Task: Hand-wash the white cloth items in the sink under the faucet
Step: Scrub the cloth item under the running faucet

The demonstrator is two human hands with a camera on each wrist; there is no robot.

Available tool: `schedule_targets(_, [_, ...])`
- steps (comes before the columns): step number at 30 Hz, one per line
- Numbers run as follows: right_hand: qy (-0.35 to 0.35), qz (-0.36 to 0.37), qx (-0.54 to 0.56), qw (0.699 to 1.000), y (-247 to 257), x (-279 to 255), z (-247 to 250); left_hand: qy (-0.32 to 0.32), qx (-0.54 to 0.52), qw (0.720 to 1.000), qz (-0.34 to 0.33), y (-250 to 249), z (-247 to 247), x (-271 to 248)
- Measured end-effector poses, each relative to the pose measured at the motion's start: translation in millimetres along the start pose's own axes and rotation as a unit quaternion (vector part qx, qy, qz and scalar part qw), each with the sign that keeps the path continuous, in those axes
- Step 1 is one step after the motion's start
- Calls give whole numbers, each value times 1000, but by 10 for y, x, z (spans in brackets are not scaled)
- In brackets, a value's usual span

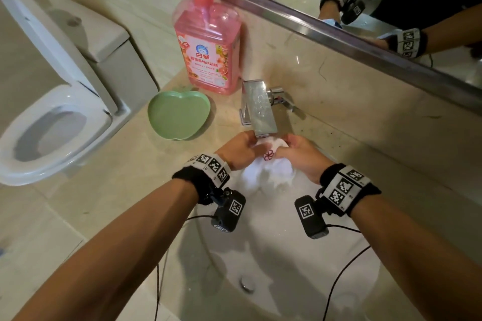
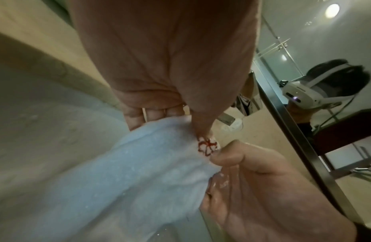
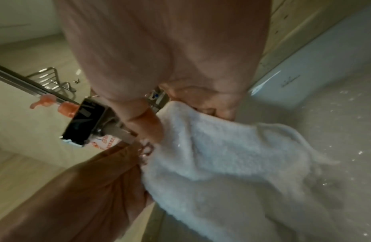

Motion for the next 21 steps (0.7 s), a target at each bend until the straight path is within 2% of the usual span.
schedule_targets(2, [11,1,15,1000,16,-27,31,-12,36,999,-3,-39,40,29])
schedule_targets(5, [41,0,-31,999,7,-42,8,-24,55,998,-12,-51,102,62])
schedule_targets(7, [30,36,-46,998,81,-39,6,-17,9,1000,-5,-25,95,73])
schedule_targets(9, [13,69,-26,997,173,-36,15,4,-34,999,30,71,68,48])
schedule_targets(12, [-19,62,26,998,180,-4,67,39,29,998,45,214,44,-37])
schedule_targets(14, [-24,56,40,997,139,27,57,11,84,996,26,243,138,-76])
schedule_targets(17, [23,51,61,997,72,49,-96,-66,71,995,4,193,376,-110])
schedule_targets(19, [62,52,27,996,17,52,-255,-78,71,994,-7,123,461,-120])
schedule_targets(21, [65,62,-19,996,27,62,-363,-69,94,993,-2,62,491,-132])
Point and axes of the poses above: each hand's wrist, its own x-axis towards the middle knuckle, its own z-axis out of the back of the hand, y = z × x, the point moved 8 cm from there along x, towards the middle knuckle, and after that the axes turned 7 degrees about x, right-handed, at the moved point
